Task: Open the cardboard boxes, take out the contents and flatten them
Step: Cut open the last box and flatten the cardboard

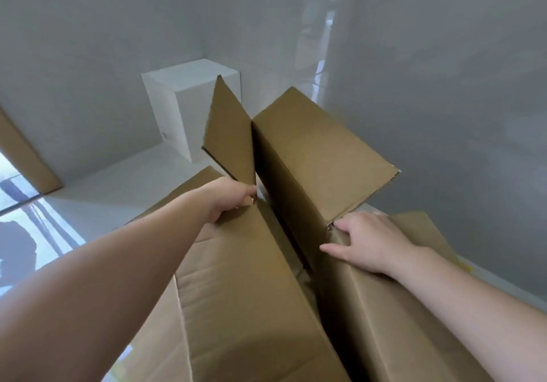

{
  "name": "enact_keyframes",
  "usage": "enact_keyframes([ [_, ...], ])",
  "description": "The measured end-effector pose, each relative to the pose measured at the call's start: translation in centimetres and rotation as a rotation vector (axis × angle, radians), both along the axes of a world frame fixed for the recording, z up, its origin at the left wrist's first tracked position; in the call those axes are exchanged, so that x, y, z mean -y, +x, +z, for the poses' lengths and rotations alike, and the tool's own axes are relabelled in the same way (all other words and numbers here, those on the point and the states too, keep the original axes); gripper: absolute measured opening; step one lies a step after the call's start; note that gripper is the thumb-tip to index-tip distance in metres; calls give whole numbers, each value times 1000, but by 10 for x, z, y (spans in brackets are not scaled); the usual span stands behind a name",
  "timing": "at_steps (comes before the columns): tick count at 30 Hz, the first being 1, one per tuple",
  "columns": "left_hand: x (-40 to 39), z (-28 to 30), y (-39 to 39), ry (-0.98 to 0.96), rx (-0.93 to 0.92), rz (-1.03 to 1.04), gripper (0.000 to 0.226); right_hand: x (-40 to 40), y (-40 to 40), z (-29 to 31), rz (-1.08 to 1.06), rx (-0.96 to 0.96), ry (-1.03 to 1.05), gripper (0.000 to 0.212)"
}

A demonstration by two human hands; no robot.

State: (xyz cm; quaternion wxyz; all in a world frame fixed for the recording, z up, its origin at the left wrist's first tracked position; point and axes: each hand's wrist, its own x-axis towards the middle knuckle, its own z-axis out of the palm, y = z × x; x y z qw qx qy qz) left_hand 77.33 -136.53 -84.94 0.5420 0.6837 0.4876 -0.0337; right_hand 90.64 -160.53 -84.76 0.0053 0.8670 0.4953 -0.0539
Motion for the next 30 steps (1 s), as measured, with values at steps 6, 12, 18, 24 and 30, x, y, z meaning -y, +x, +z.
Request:
enact_keyframes([
  [6, 5, -24, -18, -151, 26, 128, 22, 10, 26, 2, -74, 217, -364, 58],
  [12, 2, -34, -19, -245, 64, 187, 24, 18, 55, 14, -344, 419, -227, 54],
  [18, 3, -22, -23, -425, 187, 146, 26, 21, 66, 48, -628, -89, 49, 46],
  [24, -1, 5, -42, -641, 86, -22, 55, 38, 79, 59, -762, -750, 360, 39],
  [30, 25, 0, -30, -753, 321, 329, 41, 39, 70, 47, -761, -1166, 354, 14],
])
